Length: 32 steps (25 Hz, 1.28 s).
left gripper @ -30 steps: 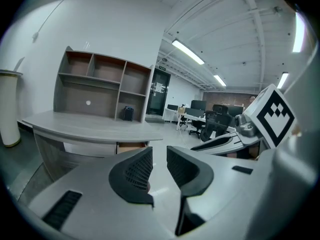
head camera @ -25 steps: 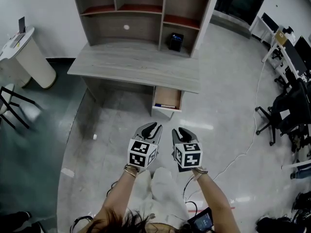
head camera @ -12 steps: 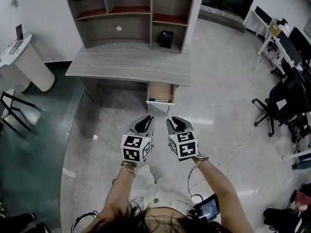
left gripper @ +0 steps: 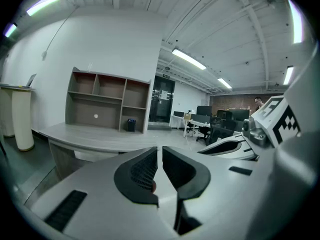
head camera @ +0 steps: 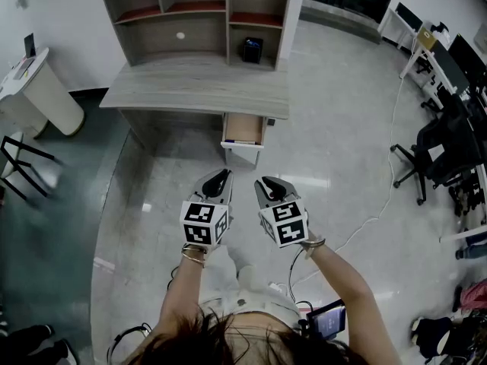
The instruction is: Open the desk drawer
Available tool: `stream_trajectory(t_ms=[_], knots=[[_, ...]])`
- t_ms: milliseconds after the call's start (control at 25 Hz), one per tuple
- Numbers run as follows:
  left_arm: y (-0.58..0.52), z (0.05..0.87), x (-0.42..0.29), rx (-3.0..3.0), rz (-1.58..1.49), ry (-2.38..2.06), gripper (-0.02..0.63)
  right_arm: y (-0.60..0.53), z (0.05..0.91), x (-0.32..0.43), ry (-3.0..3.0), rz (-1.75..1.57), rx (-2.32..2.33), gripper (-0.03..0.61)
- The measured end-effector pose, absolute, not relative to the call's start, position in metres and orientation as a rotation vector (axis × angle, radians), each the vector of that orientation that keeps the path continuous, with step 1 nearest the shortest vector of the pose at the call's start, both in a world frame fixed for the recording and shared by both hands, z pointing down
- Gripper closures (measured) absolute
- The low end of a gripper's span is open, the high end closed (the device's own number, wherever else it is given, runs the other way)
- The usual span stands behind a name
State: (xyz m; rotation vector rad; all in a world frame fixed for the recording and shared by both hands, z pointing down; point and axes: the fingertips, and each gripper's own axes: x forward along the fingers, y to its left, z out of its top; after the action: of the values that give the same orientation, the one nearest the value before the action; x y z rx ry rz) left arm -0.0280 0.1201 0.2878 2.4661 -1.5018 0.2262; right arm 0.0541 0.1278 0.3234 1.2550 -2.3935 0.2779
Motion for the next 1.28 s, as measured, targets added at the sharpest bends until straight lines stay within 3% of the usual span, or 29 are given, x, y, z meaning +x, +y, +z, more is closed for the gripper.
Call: stream_trajectory(t_ms=[720, 1280], knots=[[0.208, 0.277, 0.013, 2.506, 0.208, -1.440, 0.583, 0.214, 0.301, 0.094, -2.449, 0.283, 1.280, 0.526], [0.206, 0.273, -0.002, 2.572, 0.258, -1.354, 0.583, 0.213, 0.294, 0.079, -2.422, 0.290, 1.329, 0.546]])
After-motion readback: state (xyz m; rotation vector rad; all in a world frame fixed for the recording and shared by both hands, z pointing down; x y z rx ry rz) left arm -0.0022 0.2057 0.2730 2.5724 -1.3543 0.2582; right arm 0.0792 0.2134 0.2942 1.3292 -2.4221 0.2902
